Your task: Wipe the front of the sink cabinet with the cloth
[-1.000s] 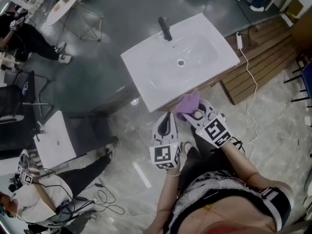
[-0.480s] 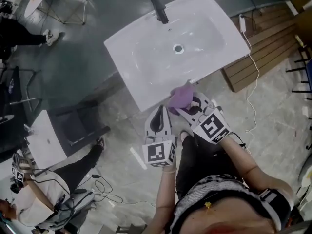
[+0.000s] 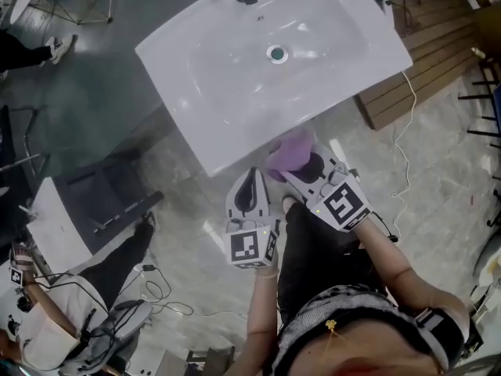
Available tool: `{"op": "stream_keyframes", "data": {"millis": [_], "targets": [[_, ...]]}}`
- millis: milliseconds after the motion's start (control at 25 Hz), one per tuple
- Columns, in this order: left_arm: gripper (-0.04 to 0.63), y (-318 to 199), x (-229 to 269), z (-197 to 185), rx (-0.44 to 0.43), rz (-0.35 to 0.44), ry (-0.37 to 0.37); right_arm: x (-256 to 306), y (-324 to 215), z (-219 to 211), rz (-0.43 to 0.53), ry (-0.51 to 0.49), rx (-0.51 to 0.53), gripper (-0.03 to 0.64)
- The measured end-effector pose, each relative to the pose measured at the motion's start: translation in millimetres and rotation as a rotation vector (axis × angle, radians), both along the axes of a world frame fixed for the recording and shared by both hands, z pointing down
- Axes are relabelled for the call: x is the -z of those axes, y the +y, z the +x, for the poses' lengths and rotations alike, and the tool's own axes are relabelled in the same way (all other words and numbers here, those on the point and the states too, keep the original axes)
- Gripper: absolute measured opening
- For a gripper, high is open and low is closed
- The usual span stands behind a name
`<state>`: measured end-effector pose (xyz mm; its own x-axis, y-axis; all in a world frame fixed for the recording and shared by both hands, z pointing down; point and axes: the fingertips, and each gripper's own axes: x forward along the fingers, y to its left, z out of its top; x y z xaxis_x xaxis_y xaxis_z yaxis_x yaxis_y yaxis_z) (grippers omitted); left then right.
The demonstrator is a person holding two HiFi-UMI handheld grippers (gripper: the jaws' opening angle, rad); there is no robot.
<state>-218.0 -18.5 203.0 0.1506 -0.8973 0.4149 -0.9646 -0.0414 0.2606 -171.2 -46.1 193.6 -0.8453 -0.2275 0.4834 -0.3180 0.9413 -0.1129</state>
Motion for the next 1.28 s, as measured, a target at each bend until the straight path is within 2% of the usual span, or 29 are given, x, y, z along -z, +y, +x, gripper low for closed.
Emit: {"op": "stream_keyframes", "data": {"millis": [360, 520, 720, 840, 1000, 1160, 1280], "targets": [[0.000, 4, -83, 2, -0.005, 0.025, -0.016, -73, 12, -2, 0.063, -0.027, 0.091, 0.164], [0.000, 6, -128, 1, 0.000, 0.059, -0.008, -115, 19, 5, 0.071, -0.049, 0.081, 0.164], [0.000, 11, -178, 4, 0.019, 0.117, 0.009, -161, 35, 31, 0.081, -0.081, 0.010, 0.164], [0.000, 15, -211, -1, 0.046, 0.150, -0.022, -191, 44, 24, 0.068, -0.122, 0.050, 0.164], [0.000, 14, -258, -9, 0.086, 0.192, -0.050, -226, 36, 8, 0.164, -0.168, 0.123, 0.164], [0.000, 19, -283, -20, 0.129, 0.267, -0.045, -241, 25, -2, 0.261, -0.224, 0.108, 0.164], [0.000, 27, -289, -27, 0.135, 0.246, -0.071, -234, 26, -4, 0.274, -0.265, 0.069, 0.164]]}}
